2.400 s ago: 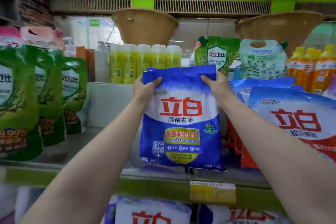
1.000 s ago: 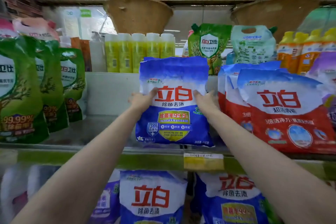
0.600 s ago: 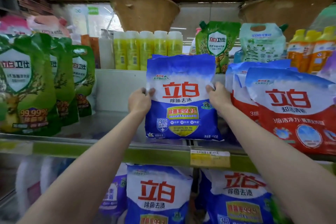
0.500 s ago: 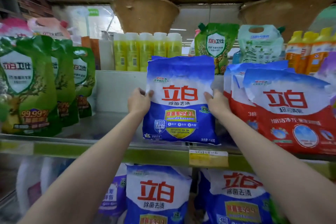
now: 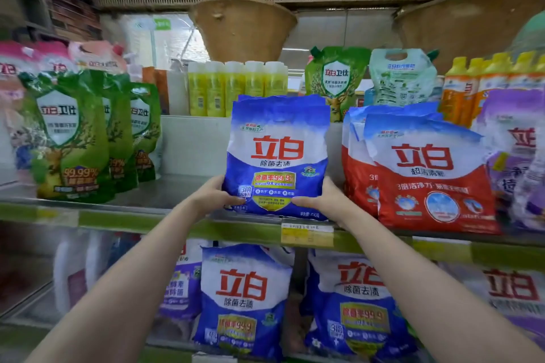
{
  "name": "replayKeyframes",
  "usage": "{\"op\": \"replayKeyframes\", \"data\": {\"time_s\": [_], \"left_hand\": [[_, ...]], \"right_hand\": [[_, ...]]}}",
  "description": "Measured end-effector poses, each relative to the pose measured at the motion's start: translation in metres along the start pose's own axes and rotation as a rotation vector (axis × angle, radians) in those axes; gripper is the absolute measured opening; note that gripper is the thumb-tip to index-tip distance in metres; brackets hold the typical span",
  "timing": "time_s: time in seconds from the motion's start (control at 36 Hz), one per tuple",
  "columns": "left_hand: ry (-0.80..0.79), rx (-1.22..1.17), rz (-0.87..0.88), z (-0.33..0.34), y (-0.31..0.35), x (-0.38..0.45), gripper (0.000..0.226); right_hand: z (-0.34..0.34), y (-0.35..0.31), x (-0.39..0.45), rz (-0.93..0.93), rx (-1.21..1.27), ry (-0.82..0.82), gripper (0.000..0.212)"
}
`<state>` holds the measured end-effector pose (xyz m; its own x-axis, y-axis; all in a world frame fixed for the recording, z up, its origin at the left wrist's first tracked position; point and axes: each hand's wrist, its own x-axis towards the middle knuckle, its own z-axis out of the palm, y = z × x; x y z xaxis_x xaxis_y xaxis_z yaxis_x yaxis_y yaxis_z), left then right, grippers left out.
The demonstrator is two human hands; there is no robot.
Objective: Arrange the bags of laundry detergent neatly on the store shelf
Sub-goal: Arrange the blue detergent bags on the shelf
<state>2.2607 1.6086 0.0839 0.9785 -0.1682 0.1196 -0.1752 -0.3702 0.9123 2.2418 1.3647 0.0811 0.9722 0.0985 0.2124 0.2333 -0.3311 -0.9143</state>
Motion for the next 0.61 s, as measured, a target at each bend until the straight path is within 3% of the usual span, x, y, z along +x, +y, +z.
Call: {"op": "replayKeyframes", "data": {"time_s": [0.11, 0.33, 0.53, 0.61], "left_hand": [[0.260, 0.004, 0.123, 0.012, -0.008, -0.002, 0.067], [0.327, 0.335, 0.012, 0.017, -0.003, 0.001, 0.044], [0.260, 0.276, -0.024, 0.006, -0.010, 0.009, 0.039], [0.358, 0.390, -0.040, 0.010, -0.011, 0.014, 0.043]], "right_hand": [[0.001, 0.001, -0.002, -0.114, -0.060, 0.148, 0.066], [0.007, 0.002, 0.005, -0.014, -0.287, 0.171, 0.060], [0.009, 0.002, 0.012, 0.057, -0.197, 0.179, 0.052], [0.011, 0.006, 0.016, 0.037, -0.314, 0.232, 0.051]]}}
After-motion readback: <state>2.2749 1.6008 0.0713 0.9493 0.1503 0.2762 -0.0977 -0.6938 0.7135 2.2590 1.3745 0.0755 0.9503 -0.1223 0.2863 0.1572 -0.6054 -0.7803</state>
